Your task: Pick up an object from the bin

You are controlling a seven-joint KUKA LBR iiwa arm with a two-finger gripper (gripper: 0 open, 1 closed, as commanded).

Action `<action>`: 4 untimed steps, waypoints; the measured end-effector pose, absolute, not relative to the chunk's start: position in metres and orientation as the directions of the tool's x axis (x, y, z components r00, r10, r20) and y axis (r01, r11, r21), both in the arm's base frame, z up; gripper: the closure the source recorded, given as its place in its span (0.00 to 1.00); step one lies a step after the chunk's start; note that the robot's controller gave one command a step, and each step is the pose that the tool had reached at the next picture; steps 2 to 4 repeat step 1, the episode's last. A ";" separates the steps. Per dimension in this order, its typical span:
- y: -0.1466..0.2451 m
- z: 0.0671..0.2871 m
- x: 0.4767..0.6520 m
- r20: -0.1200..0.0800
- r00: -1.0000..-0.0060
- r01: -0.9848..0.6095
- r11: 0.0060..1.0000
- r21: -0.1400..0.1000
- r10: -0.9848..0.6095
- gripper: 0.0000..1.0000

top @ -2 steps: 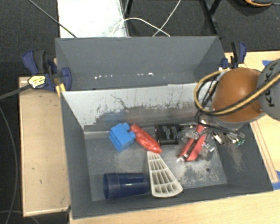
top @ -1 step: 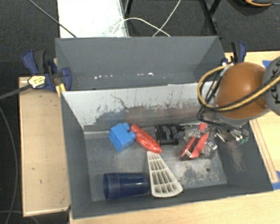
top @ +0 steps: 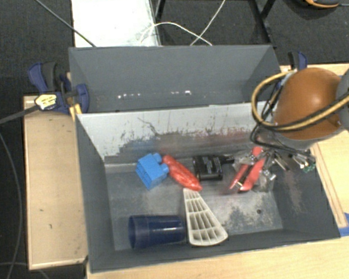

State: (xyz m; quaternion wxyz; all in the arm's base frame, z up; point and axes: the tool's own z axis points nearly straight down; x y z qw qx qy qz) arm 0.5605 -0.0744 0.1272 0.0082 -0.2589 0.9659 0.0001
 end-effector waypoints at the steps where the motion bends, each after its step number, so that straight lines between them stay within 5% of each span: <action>1: -0.074 0.146 0.561 -0.016 -0.866 -0.499 0.866 -0.004 -0.499 1.00; 4: -0.074 0.146 0.561 -0.016 -0.866 -0.499 0.866 -0.004 -0.499 1.00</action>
Offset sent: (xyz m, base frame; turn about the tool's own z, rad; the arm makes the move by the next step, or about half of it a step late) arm 0.0005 0.0001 0.0349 0.0002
